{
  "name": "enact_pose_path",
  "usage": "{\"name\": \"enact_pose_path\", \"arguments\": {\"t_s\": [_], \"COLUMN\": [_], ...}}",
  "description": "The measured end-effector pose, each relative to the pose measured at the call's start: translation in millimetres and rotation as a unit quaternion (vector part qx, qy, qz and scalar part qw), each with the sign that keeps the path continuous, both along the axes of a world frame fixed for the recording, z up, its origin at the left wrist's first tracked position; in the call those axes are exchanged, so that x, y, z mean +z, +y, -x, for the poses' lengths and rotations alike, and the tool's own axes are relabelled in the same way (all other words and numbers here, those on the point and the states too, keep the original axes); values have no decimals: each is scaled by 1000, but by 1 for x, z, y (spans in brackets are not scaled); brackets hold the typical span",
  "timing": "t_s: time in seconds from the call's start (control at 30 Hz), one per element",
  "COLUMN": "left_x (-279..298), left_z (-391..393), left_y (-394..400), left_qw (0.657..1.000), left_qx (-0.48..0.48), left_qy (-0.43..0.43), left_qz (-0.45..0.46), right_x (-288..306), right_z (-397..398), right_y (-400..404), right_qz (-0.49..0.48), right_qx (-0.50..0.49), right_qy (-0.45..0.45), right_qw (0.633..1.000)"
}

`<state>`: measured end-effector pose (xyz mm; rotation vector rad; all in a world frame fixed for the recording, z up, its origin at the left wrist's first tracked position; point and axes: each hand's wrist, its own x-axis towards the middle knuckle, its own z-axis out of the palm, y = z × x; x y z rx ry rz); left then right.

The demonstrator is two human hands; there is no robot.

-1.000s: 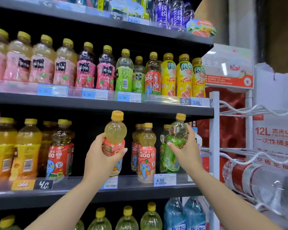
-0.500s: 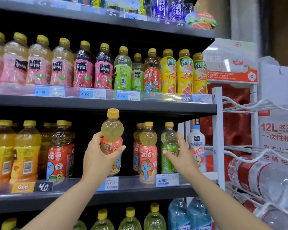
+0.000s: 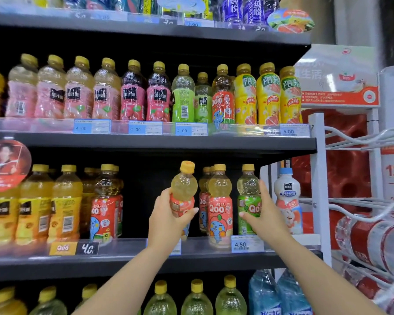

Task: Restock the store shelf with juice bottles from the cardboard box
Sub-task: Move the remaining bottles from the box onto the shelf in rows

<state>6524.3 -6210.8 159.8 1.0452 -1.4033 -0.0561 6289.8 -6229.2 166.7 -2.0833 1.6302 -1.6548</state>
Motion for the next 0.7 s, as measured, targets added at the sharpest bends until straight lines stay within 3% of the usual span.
{"name": "enact_pose_path", "arguments": {"t_s": [0.23, 0.43, 0.7], "left_x": [-2, 5, 0], "left_z": [2, 10, 18], "left_y": [-19, -33, -32], "left_qw": [997, 992, 989], "left_qx": [46, 61, 43], "left_qy": [18, -63, -67], "left_qz": [-56, -93, -124], "right_x": [-6, -9, -17], "right_z": [-1, -1, -4], "right_y": [-7, -10, -11], "right_qz": [21, 31, 24], "right_qx": [7, 4, -24], "right_qy": [-9, -9, -32], "right_qw": [1000, 999, 999]}}
